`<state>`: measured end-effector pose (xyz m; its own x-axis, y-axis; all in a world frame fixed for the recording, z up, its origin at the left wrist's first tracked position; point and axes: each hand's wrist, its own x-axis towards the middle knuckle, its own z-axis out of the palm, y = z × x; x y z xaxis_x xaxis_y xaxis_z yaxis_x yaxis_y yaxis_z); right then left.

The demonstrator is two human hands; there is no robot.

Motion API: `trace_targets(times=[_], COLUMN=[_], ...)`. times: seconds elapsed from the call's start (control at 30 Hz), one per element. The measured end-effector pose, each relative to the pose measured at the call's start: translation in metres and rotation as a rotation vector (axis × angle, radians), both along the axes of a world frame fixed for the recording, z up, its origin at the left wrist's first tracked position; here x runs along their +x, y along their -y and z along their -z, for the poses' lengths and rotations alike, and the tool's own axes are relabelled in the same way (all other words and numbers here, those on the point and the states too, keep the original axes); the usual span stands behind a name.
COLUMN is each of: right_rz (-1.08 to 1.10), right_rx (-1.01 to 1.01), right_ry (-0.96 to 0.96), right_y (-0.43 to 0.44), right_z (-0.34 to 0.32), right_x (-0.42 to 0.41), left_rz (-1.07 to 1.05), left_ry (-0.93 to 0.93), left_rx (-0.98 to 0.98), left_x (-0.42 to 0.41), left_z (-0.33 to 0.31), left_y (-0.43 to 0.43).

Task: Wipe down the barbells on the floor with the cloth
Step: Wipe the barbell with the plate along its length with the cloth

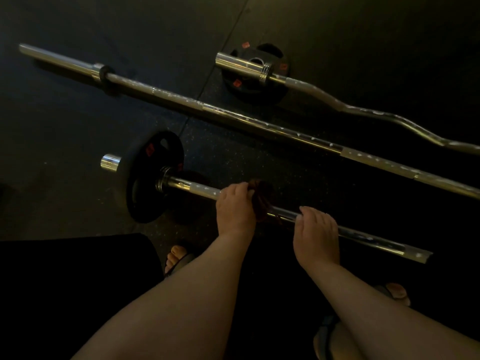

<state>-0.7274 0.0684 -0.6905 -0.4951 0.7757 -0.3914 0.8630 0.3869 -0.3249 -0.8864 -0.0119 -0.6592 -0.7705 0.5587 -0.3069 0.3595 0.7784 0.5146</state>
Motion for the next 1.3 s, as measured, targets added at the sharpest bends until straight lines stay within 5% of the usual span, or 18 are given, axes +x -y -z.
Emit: trace_targets(times=[0.13, 0.23, 0.43, 0.6, 0.77, 0.83, 1.0, 1.2, 1.3], right_rz=[0.031, 0.035, 0.035, -0.019, -0.071, -0.089, -0.095, -0.049, -0.173], right_rx=[-0.001, 0.009, 0.037, 0.017, -0.008, -0.002, 0.036, 0.019, -0.013], right_ry=[-0.035, -0.049, 0.015, 0.016, -0.007, -0.006, 0.012, -0.001, -0.047], right_y=[0.003, 0.002, 0.006, 0.005, 0.007, 0.008, 0.008, 0.009, 0.019], right_z=[-0.007, -0.007, -0.003, -0.003, -0.003, 0.000, 0.002, 0.000, -0.005], right_x=[-0.008, -0.009, -0.014, -0.013, -0.019, -0.021, -0.021, -0.027, -0.038], left_rz=[-0.573, -0.440, 0.105, 0.260, 0.029, 0.088, 0.366, -0.235, 0.045], left_ry=[-0.134, -0.250, 0.000, -0.240, -0.122, -0.222, -0.119, -0.098, -0.182], left_rx=[0.161, 0.180, -0.121, -0.138, -0.111, -0.115, 0.002, 0.035, -0.037], left_x=[-0.022, -0.017, 0.040, 0.025, 0.019, 0.028, 0.037, 0.001, 0.016], left_z=[-0.012, -0.019, 0.008, 0.015, 0.023, 0.019, 0.024, 0.015, 0.012], left_y=[-0.010, -0.008, 0.010, 0.013, 0.012, 0.002, 0.009, 0.005, 0.006])
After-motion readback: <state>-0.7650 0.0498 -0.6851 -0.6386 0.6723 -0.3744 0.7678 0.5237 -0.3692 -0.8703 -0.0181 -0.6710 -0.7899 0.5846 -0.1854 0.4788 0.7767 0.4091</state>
